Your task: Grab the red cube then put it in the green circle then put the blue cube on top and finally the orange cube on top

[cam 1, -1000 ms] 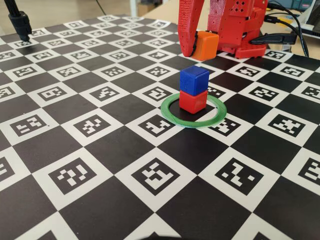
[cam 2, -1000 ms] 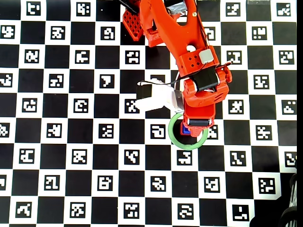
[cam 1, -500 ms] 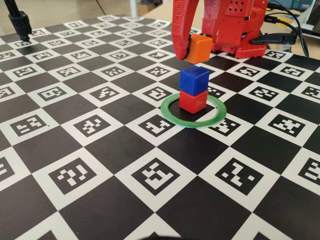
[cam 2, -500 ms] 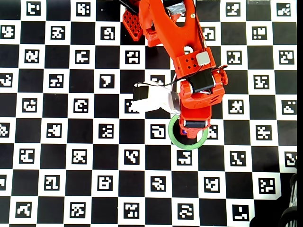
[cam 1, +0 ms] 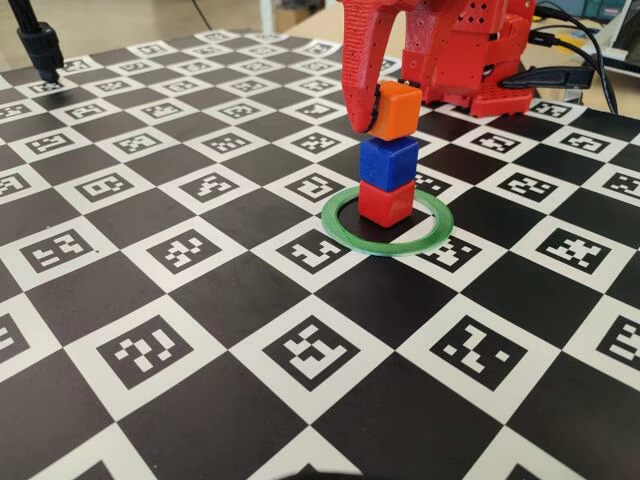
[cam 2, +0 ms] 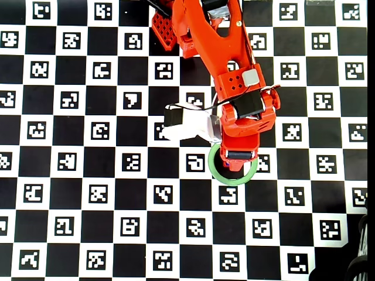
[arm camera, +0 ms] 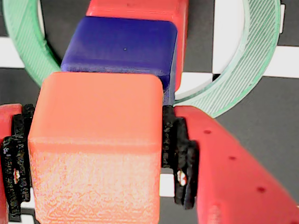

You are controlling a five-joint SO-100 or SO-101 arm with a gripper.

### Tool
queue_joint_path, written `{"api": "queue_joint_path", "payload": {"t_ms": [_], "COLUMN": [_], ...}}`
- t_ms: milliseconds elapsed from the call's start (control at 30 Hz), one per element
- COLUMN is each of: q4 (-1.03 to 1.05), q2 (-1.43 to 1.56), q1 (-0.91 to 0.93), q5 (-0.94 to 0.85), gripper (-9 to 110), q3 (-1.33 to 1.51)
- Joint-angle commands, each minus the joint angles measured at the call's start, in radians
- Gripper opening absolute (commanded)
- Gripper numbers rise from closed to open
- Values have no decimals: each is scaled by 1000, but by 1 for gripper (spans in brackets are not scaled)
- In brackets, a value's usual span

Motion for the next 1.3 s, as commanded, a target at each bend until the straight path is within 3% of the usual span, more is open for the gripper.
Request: {"api": "queue_joint_path", "payload": {"t_ms": [0, 1267], "q4": [-14, -32], "q2": [21, 31], "q1": [6, -11], "q5": [0, 35], "gripper": [10, 14], "q3": [-5, 20]}}
